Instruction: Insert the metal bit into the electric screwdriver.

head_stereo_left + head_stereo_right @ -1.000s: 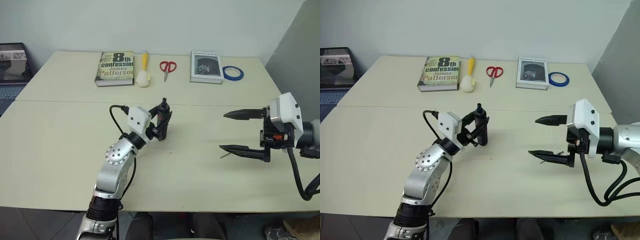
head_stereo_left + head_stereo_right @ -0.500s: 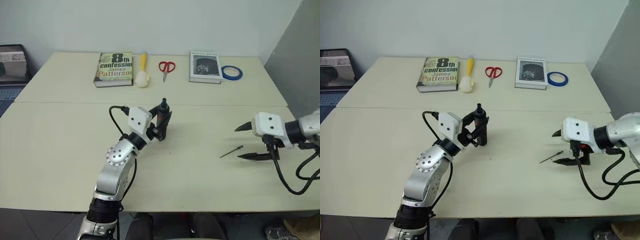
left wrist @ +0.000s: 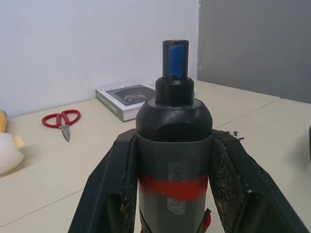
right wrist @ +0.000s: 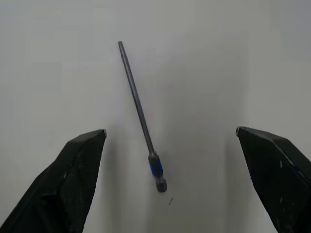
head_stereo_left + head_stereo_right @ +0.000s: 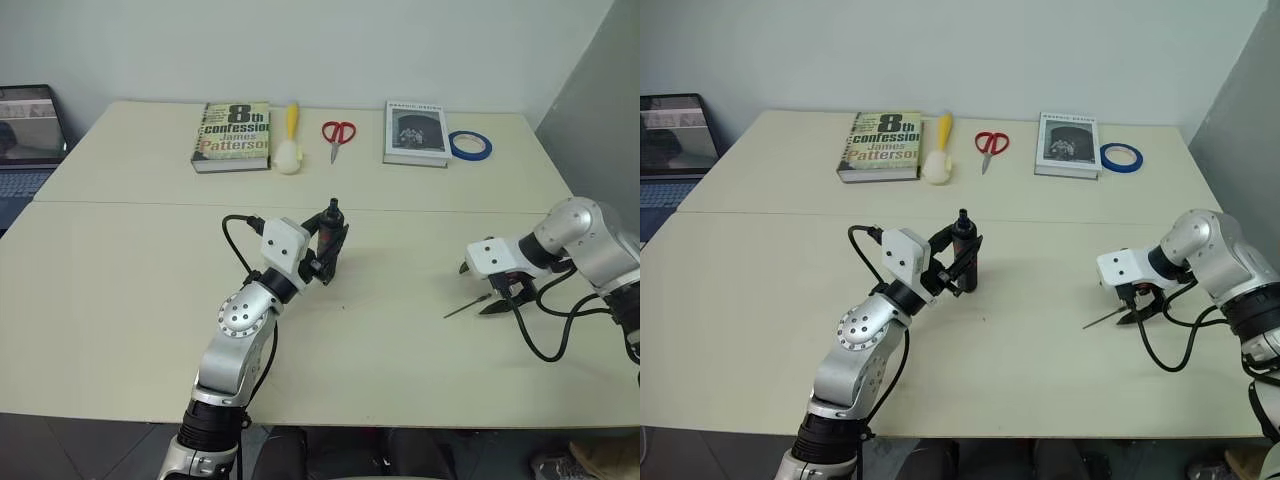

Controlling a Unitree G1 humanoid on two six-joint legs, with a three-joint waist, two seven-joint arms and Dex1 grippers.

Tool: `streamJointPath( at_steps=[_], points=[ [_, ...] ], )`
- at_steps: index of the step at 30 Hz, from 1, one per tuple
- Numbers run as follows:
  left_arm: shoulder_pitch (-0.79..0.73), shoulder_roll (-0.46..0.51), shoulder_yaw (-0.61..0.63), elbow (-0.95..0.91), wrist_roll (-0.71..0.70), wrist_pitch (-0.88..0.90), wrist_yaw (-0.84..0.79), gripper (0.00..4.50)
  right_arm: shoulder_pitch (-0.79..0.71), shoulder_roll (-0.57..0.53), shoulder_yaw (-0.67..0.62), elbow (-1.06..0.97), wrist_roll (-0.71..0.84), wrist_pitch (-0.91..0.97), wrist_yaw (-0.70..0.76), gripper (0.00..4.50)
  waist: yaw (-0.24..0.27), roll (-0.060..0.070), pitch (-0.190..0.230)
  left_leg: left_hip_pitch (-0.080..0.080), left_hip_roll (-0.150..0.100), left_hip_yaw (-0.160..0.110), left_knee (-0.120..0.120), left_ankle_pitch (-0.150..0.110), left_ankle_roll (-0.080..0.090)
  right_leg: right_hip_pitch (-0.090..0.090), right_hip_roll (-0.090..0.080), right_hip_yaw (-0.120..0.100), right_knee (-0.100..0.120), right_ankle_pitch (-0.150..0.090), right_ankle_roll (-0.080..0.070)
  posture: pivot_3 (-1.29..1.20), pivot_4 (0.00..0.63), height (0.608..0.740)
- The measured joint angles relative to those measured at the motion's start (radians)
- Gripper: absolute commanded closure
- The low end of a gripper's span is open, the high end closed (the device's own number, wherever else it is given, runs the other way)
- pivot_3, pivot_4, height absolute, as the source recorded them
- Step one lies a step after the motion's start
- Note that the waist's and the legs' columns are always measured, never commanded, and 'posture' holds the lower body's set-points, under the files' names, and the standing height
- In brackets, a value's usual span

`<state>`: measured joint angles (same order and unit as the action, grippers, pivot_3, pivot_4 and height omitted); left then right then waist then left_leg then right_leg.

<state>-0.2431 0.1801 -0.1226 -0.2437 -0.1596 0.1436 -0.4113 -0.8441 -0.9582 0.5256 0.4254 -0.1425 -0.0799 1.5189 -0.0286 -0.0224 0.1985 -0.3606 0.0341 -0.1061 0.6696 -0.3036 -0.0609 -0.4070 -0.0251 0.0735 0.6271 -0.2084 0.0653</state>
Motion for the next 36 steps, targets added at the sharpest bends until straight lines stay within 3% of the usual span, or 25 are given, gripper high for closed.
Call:
streamJointPath(
  at_steps=[17, 20, 24, 28, 36],
  points=[
    [0.005, 0.003, 0.000, -0.003, 0.004, 0.000, 0.006, 2.84, 0.031, 0.026, 0.007, 0.043, -0.040, -0.105, 0.003, 0.00, -0.001, 0.000, 0.000, 0.003, -0.001, 0.000, -0.003, 0.000, 0.000, 0.001, 0.000, 0.000, 0.000, 0.000, 0.000, 0.00, 0.150, 0.740],
    [0.005, 0.005, 0.000, -0.003, 0.005, 0.000, 0.005, 2.84, 0.031, 0.029, 0.007, 0.043, -0.043, -0.103, 0.004, 0.51, -0.002, 0.000, 0.000, 0.004, -0.001, 0.000, -0.003, 0.000, 0.000, 0.001, 0.000, 0.000, 0.000, 0.000, 0.000, 0.00, 0.150, 0.740],
    [0.005, 0.011, 0.002, -0.001, 0.006, 0.001, 0.006, 2.84, 0.031, 0.039, 0.007, 0.043, -0.050, -0.103, 0.004, 1.57, -0.004, 0.000, 0.000, 0.006, -0.001, 0.000, -0.003, 0.000, -0.001, 0.002, 0.000, 0.000, 0.000, 0.000, 0.000, 0.00, 0.150, 0.740],
    [0.005, 0.013, 0.002, 0.000, 0.007, 0.003, 0.006, 2.84, 0.031, 0.045, 0.008, 0.038, -0.071, -0.106, 0.004, 2.22, -0.005, -0.001, -0.001, 0.007, -0.001, 0.000, -0.003, 0.002, -0.003, 0.003, 0.000, 0.000, 0.001, -0.001, 0.004, 0.00, 0.150, 0.740],
    [0.007, 0.013, -0.001, 0.006, 0.007, 0.005, 0.005, 2.84, 0.023, 0.060, 0.009, 0.044, -0.125, -0.126, 0.003, 4.08, -0.006, -0.003, -0.002, 0.009, -0.001, 0.001, -0.003, 0.007, -0.004, 0.004, 0.000, 0.002, 0.001, 0.000, 0.001, 0.00, 0.150, 0.740]
  ],
)
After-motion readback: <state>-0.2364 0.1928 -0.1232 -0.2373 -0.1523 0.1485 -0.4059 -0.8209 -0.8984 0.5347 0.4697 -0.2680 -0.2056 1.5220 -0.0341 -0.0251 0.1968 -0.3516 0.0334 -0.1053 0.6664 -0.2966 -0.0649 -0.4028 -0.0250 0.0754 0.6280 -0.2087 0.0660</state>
